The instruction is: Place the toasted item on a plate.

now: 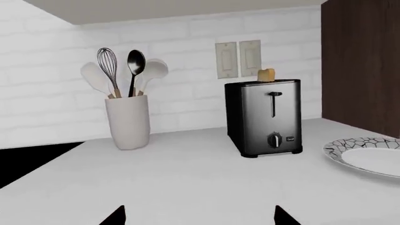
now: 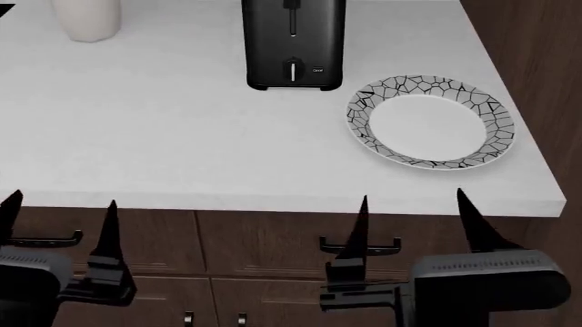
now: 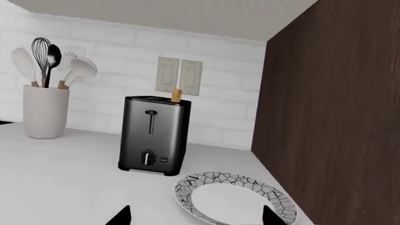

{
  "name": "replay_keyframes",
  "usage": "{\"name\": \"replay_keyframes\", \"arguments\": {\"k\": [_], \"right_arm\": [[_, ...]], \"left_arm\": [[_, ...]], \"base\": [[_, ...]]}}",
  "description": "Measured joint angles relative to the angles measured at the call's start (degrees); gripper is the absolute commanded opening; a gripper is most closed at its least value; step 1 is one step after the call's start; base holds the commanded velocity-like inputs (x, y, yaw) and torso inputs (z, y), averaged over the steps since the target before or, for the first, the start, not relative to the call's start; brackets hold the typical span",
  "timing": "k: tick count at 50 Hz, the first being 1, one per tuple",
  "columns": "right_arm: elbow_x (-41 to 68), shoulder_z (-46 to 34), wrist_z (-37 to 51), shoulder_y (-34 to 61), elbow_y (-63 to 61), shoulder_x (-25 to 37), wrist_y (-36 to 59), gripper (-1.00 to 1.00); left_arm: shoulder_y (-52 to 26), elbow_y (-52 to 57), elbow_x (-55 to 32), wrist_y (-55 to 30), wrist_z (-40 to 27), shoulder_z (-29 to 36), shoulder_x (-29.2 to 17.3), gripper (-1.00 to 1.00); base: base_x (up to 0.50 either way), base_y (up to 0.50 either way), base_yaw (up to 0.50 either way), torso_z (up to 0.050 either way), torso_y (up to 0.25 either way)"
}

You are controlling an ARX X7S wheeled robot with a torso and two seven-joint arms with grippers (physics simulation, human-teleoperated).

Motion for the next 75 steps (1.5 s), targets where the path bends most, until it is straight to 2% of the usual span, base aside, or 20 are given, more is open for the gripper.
{"name": "replay_keyframes", "arguments": {"k": [17, 30, 75], "right_arm": [[0.9, 0.2, 0.0, 7.1, -3.5, 1.8, 6.8, 1.0], [1.3, 0.9, 0.4, 9.3, -6.1, 2.9, 9.6, 1.0], [2.6, 0.7, 1.3, 11.9, -8.9, 3.9, 11.7, 1.0]], "left_arm": [[-7.2, 1.3, -1.4, -5.2, -0.7, -1.2, -1.0, 1.0], [-10.3, 1.8, -2.2, -7.4, -1.0, -1.8, -1.7, 1.0], [-11.9, 3.0, -3.1, -9.2, -2.3, -1.4, -3.4, 1.0]], "base": [[0.0, 0.0, 0.0, 0.0, 0.0], [0.06, 0.22, 0.0, 0.0, 0.0], [0.13, 0.1, 0.0, 0.0, 0.0]]}}
